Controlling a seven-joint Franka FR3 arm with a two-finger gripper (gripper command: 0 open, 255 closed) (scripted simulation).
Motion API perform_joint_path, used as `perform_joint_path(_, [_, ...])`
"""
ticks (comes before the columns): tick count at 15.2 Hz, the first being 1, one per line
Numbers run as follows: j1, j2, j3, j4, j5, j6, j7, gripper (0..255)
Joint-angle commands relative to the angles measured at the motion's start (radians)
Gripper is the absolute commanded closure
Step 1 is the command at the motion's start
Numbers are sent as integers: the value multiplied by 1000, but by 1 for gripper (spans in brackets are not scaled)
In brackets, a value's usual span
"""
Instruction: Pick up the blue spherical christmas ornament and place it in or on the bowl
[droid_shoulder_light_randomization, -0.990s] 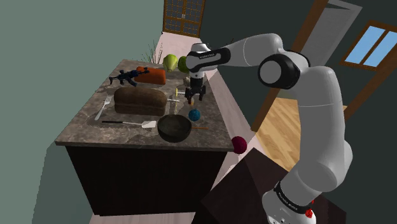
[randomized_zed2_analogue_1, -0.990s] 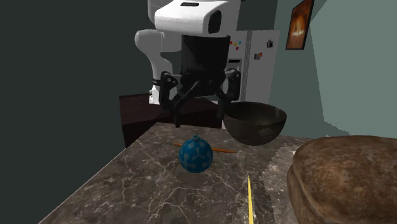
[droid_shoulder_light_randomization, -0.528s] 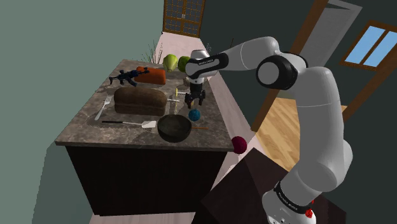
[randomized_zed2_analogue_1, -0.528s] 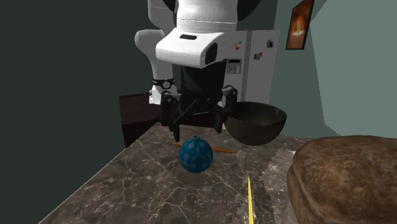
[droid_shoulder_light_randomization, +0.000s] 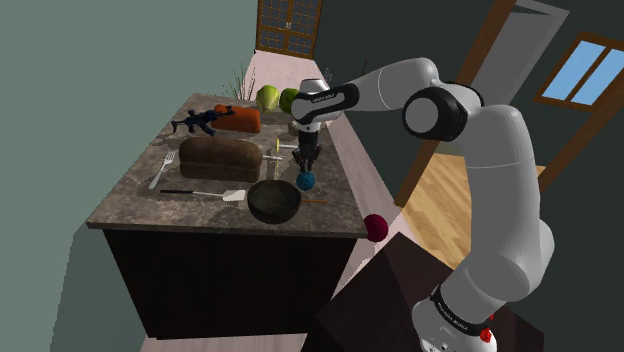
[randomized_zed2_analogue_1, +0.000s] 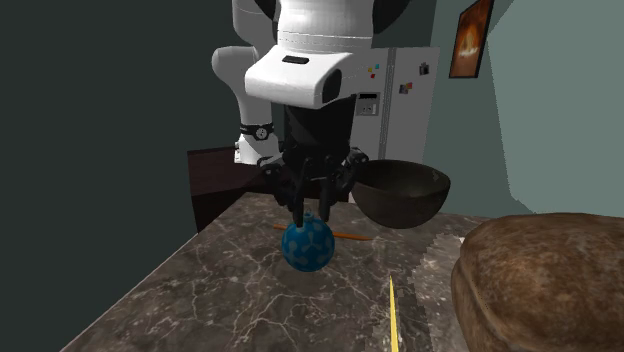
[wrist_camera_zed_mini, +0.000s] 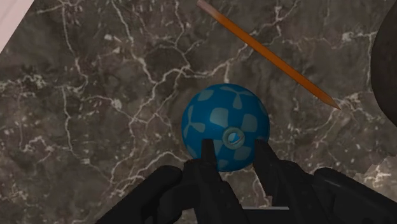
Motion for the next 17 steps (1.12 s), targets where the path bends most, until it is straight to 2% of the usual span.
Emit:
perform_joint_path(1, [0, 0, 0, 0, 0, 0, 0, 255])
perform_joint_path(8, [0, 0, 0, 0, 0, 0, 0, 255])
perform_joint_path(17, [0, -53, -1, 38, -1, -91, 0, 255])
